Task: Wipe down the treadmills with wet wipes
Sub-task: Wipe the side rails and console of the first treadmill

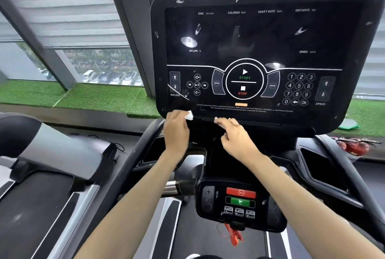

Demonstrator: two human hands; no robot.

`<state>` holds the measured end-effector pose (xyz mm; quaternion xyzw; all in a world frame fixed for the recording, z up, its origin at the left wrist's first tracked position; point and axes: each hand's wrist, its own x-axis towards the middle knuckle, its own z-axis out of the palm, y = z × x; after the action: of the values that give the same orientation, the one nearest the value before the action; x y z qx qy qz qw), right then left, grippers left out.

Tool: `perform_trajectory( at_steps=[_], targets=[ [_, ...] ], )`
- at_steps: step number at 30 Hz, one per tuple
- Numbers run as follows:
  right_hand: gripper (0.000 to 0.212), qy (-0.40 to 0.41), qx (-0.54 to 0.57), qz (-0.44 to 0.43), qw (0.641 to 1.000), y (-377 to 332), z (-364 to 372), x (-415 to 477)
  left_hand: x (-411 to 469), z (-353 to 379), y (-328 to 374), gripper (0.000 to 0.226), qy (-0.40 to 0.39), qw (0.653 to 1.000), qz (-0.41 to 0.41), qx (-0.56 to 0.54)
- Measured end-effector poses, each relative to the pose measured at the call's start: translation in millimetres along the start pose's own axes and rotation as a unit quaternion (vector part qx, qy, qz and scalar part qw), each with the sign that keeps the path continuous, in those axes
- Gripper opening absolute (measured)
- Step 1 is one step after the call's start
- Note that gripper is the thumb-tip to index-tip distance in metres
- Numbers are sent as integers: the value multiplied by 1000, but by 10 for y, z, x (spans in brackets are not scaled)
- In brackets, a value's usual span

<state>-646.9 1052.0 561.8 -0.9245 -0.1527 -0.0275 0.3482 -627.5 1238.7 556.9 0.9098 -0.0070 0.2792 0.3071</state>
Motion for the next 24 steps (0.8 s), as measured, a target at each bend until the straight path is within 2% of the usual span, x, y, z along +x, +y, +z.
perform_trajectory(
  at_steps=[3,5,8,12,14,18,20,22,24],
  targets=[
    [55,-8,1,-23,1000,21,-72,-2,-45,99,214,30,-32,990,135,22],
    [52,24,-18,-47,998,48,-121,-80,-22,143,258,32,-53,973,214,64],
    [46,98,-56,-61,992,162,-208,-273,-22,179,191,34,-42,959,257,114],
    [46,174,-112,-47,977,434,-320,-430,-140,327,405,37,-19,972,198,125],
    [45,208,-115,-18,971,500,-400,-466,-237,442,674,39,-49,975,187,109],
    [43,245,-124,22,961,538,-494,-478,-281,591,1103,24,-109,979,171,14],
    [42,249,-137,23,958,573,-509,-484,-199,547,1130,29,-112,983,125,-70],
    [42,246,-154,15,957,617,-489,-495,-111,390,985,29,-60,989,55,-119],
    [42,247,-160,13,956,615,-460,-493,-52,245,706,28,23,996,31,-81]
  ],
)
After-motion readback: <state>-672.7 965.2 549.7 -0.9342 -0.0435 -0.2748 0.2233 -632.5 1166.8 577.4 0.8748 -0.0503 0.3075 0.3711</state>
